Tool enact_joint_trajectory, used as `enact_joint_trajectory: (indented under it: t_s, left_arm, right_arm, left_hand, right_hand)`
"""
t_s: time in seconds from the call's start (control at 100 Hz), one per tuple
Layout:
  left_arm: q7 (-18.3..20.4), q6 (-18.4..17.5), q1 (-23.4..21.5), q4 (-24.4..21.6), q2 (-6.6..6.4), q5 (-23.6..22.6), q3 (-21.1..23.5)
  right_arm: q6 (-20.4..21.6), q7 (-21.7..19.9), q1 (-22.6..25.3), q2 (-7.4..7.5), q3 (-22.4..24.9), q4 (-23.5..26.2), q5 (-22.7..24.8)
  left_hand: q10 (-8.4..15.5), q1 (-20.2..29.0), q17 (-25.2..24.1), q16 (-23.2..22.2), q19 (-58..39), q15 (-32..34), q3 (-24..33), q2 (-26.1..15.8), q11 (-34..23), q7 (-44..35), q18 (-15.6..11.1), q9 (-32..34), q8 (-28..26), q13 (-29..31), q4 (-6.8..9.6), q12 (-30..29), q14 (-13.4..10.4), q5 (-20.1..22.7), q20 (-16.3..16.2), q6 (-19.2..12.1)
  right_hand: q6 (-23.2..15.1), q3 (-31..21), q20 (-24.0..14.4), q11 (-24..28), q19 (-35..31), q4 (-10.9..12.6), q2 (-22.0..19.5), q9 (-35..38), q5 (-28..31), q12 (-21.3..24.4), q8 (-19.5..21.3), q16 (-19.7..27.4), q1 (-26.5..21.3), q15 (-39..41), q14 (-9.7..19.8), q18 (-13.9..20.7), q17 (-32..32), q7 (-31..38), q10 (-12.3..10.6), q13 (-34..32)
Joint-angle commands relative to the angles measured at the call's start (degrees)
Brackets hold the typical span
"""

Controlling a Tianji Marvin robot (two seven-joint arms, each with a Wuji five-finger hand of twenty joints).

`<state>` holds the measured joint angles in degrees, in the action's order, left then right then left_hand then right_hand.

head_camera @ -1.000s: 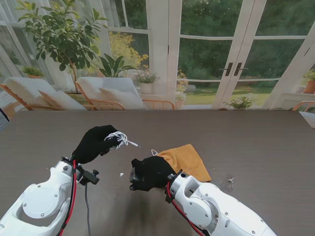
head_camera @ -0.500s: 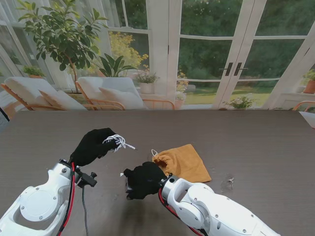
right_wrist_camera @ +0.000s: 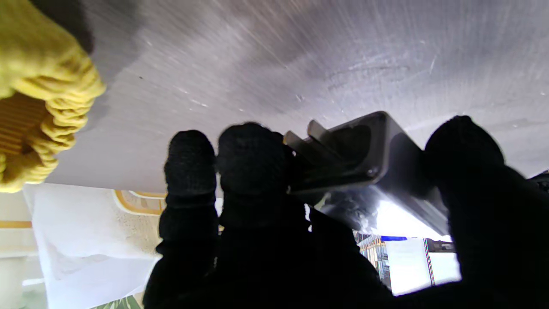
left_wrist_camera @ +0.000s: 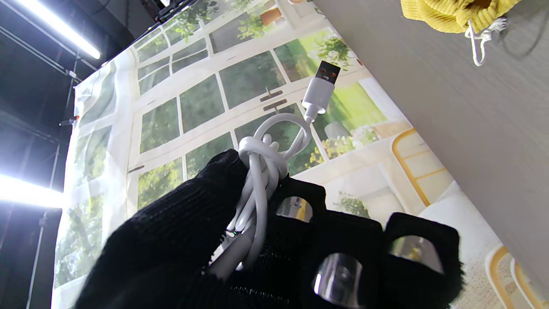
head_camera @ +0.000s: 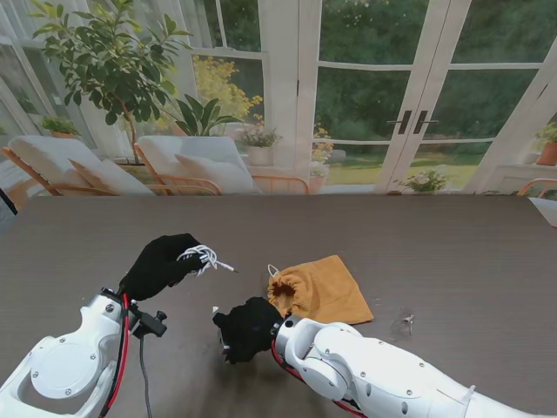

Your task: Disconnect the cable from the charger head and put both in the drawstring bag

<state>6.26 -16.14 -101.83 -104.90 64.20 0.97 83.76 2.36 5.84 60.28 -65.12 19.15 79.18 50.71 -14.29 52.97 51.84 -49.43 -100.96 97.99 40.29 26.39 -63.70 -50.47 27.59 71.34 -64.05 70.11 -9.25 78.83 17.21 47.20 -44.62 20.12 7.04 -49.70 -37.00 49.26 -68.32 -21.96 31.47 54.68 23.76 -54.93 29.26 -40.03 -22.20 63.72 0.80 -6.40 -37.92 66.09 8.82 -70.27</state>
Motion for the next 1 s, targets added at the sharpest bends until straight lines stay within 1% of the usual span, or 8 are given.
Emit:
enact_joint_trajectory:
  t_s: [0.0,0.13,0.39,0.45,0.51,0.55,0.76,0.99]
  left_arm:
    - [1.27,0.35,-0.21,0.11,0.06,0.02,0.04]
    - [1.56,0.48,-0.19,0.43,0.02,0.2,-0.05]
    - [1.98,1.17,-0.64,0.19,-0.07,0.13,0.02]
    - [2.05,1.29,-0.68,0.22,-0.08,0.1,0.03]
    - [2.08,1.34,-0.66,0.31,-0.07,0.19,-0.01]
    - [2.16,1.37,-0.64,0.39,-0.09,0.21,-0.03]
    - [2.7,1.62,-0.63,0.64,-0.19,0.28,-0.07]
    - [3.1,1.74,-0.6,0.87,-0.26,0.4,-0.07]
  right_arm:
    - [-0.77,-1.33,-0.55,-0.88,-0.67,-0.28,0.17]
    - [-2.11,-1.64,-2.07,-1.78,-2.99,-1.81,-0.4]
    - [-4.53,-1.07,-4.19,-3.72,-6.56,-5.81,-1.07]
    - [-5.05,-0.87,-4.63,-4.22,-7.22,-6.66,-1.19]
    - [-5.38,-0.94,-5.01,-4.59,-7.7,-7.26,-1.41]
    - [-5.63,-0.82,-5.18,-4.9,-7.99,-7.81,-1.54]
    - [-6.58,0.27,-5.91,-5.96,-9.1,-9.94,-1.37]
    - [-7.56,1.48,-5.93,-6.75,-9.34,-11.71,-1.61]
  left_hand:
    - [-0.51,10.58,0.5,-0.16,-5.58,4.82,9.52,-9.51,-2.31,-25.46,1.77,2.8,-4.89,2.43,7.49,1.31,-0.65,7.19,-0.89,-8.01]
    - [-0.68,10.64,0.27,-0.15,-5.41,4.65,9.55,-9.49,-2.16,-25.31,1.82,2.65,-4.83,2.4,7.49,1.27,-0.48,7.05,-0.98,-7.88]
    - [-0.75,10.57,0.09,-0.21,-5.21,4.54,9.53,-9.47,-2.08,-25.27,1.91,2.65,-4.77,2.39,7.47,1.26,-0.38,7.02,-1.17,-7.93]
    - [-0.75,10.58,0.09,-0.22,-5.19,4.51,9.52,-9.49,-2.08,-25.18,1.91,2.65,-4.74,2.38,7.46,1.26,-0.35,6.94,-1.21,-7.9]
    - [-0.75,10.6,0.1,-0.23,-5.17,4.49,9.55,-9.48,-2.08,-25.12,1.92,2.65,-4.7,2.39,7.46,1.26,-0.34,6.92,-1.25,-7.93]
    - [-0.75,10.59,0.1,-0.24,-5.16,4.49,9.55,-9.5,-2.08,-25.1,1.92,2.65,-4.68,2.39,7.46,1.26,-0.34,6.86,-1.28,-7.94]
    - [-0.78,10.56,0.1,-0.26,-5.11,4.42,9.61,-9.45,-2.01,-25.15,1.93,2.68,-4.61,2.38,7.48,1.22,-0.28,6.88,-1.38,-7.83]
    - [-0.82,10.55,0.11,-0.29,-5.08,4.4,9.73,-9.4,-1.89,-25.14,1.93,2.73,-4.52,2.39,7.49,1.13,-0.26,6.82,-1.46,-7.88]
  right_hand:
    - [-9.03,-13.89,-0.66,5.22,-1.2,8.02,-0.79,-0.84,-0.8,-2.42,0.51,-0.94,-5.41,2.29,1.8,2.09,-0.49,8.19,-9.32,0.51]
    - [-7.75,-17.06,-1.15,6.45,-2.71,8.19,2.5,-0.89,-0.77,-3.12,0.47,-1.2,-4.33,4.95,2.53,2.22,-0.94,7.21,-9.58,-0.06]
    - [-6.6,-19.64,-1.51,6.75,-3.84,9.93,4.91,-1.81,-0.56,-3.42,1.6,-0.93,-1.46,6.49,3.1,2.27,-1.01,5.27,-9.82,-0.02]
    - [-6.01,-19.86,-2.12,6.65,-5.13,11.0,5.39,-2.44,-0.27,-3.3,2.13,-1.04,-0.3,7.45,3.4,2.35,-1.35,4.16,-9.75,-0.2]
    - [-5.39,-19.55,-3.22,6.57,-7.2,13.93,5.41,-2.83,0.23,-2.52,4.18,-1.05,1.72,8.86,3.8,2.53,-2.21,2.03,-9.73,-0.94]
    - [-5.17,-18.7,-4.52,6.96,-8.99,15.56,6.48,-2.98,0.74,-1.32,8.64,-1.26,1.93,9.9,3.9,2.57,-2.67,0.02,-9.74,-1.26]
    - [-4.96,-15.94,-5.52,7.21,-10.82,14.27,12.97,-4.34,-0.85,-0.82,8.69,-1.74,2.79,11.16,4.77,2.74,-3.03,-3.26,-10.05,-1.47]
    - [-6.6,-15.98,-6.06,7.99,-11.53,13.54,16.23,-4.81,-2.35,-1.02,8.77,-1.89,2.95,12.15,4.68,2.74,-2.93,-3.51,-10.32,-1.62]
